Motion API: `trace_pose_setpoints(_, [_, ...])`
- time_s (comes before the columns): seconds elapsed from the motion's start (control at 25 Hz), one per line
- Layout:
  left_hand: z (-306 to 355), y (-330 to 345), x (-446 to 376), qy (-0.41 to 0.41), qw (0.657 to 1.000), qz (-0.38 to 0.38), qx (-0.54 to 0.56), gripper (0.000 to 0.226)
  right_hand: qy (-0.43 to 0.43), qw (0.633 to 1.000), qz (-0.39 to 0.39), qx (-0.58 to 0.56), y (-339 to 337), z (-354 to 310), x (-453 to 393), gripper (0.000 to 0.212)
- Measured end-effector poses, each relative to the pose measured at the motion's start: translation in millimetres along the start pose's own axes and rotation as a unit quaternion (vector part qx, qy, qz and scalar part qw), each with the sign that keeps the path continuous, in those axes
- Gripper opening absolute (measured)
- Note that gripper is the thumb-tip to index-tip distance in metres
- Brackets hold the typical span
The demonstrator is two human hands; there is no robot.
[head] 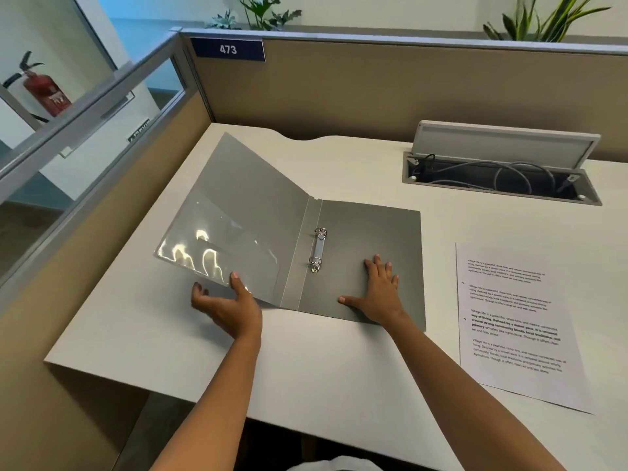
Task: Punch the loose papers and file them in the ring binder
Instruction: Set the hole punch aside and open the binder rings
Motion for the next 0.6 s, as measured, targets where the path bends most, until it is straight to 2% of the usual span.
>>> trace_pose_setpoints(0.08, [11, -7, -6, 0.073, 0.992, 0.031, -0.094, 0.081, 0.003, 1.000, -0.003, 0.000, 0, -1, 0, 0.112])
trace_pose_setpoints(0.16, [28, -7, -5, 0.164, 0.971, 0.042, -0.170, 0.086, 0.006, 1.000, -0.007, 0.001, 0, -1, -1, 0.112])
trace_pose_setpoints(0.24, [42, 6, 3, 0.254, 0.936, 0.011, -0.242, 0.084, 0.008, 1.000, -0.010, 0.003, 0, -2, -2, 0.113])
trace_pose_setpoints(0.32, [48, 29, 17, 0.332, 0.888, -0.054, -0.314, 0.088, 0.011, 1.000, -0.018, 0.009, 1, -4, -2, 0.114])
trace_pose_setpoints(0.44, [44, 69, 44, 0.415, 0.795, -0.153, -0.416, 0.101, 0.010, 0.999, -0.036, 0.033, 2, -7, -3, 0.115])
trace_pose_setpoints(0.52, [37, 91, 67, 0.455, 0.727, -0.219, -0.464, 0.097, 0.006, 0.998, -0.045, 0.052, 2, -8, 0, 0.115])
trace_pose_setpoints(0.6, [27, 106, 86, 0.454, 0.681, -0.279, -0.503, 0.088, 0.003, 0.996, -0.055, 0.071, 2, -8, 5, 0.116])
Point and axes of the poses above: each hand's wrist, its own x-axis away from the middle knuckle, its own y-axis out of the palm, z = x × y, the point moved 9 cm from there along -x, towards the middle knuckle, and after that the axes turned 7 degrees about z, right-handed, at the moved point
